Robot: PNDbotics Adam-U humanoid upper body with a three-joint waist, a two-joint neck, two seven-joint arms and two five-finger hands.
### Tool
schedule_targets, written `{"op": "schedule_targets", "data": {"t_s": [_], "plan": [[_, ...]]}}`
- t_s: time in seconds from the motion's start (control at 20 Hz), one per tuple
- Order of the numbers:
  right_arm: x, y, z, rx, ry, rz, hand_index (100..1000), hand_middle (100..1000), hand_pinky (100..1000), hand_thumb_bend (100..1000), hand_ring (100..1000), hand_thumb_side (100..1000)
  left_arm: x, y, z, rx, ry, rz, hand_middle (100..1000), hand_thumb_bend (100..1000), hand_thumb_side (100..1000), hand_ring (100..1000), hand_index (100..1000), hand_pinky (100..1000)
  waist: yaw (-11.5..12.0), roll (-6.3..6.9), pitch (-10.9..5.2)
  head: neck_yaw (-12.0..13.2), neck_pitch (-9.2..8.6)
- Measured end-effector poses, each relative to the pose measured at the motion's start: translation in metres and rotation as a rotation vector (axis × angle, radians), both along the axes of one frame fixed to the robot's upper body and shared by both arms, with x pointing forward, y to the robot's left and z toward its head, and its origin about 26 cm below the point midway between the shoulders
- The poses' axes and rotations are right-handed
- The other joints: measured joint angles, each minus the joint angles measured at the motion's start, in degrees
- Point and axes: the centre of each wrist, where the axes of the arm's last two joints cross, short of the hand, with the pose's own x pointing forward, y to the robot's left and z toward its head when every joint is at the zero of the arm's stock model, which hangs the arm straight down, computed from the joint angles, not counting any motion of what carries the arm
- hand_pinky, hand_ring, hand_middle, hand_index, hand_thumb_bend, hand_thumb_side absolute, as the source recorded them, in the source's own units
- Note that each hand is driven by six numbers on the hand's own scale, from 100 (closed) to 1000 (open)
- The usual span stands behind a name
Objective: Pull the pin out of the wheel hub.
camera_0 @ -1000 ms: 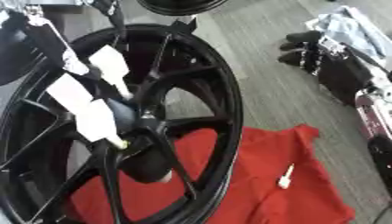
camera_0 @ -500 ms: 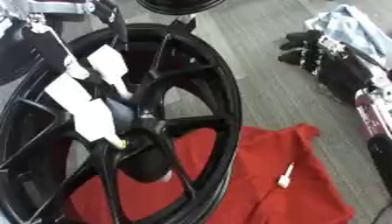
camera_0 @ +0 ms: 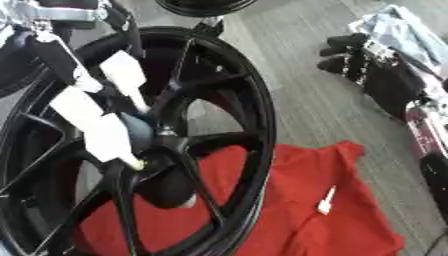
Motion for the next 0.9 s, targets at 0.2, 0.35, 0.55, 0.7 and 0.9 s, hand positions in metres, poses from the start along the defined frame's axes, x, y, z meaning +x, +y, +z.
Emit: {"op": "schedule_targets", "data": {"t_s": [0.2,0.35,0.55,0.7,0.9], "plan": [[0.0000,0.0000,0.0000,-0.001,0.000,-0.001,823,744,933,100,764,742,0.0002,0.0002,-0.0005,-0.002,0.004,0.000,643,351,100,742,683,829,0.0,0.00,0.00,0.0,0.00],[0.0001,0.0000,0.0000,-0.002,0.000,-0.002,823,744,933,100,764,744,0.0002,0.0002,-0.0008,-0.005,0.010,-0.001,634,319,100,737,671,826,0.0,0.00,0.00,0.0,0.01],[0.0006,-0.0007,-0.0010,-0.004,0.004,-0.006,823,744,933,100,763,744,0.0002,-0.0005,-0.0018,-0.010,0.023,-0.006,625,296,100,730,655,822,0.0,0.00,0.00,0.0,0.04],[0.0006,-0.0007,-0.0011,-0.003,0.005,-0.010,823,744,933,100,763,745,0.0000,-0.0008,-0.0019,-0.015,0.033,-0.008,617,291,100,724,641,819,0.0,0.00,0.00,0.0,0.34],[0.0007,-0.0007,-0.0011,-0.004,0.005,-0.010,823,744,933,100,763,746,-0.0010,-0.0019,-0.0025,-0.014,0.040,-0.012,586,273,100,706,606,811,0.0,0.00,0.01,0.0,0.46]]}}
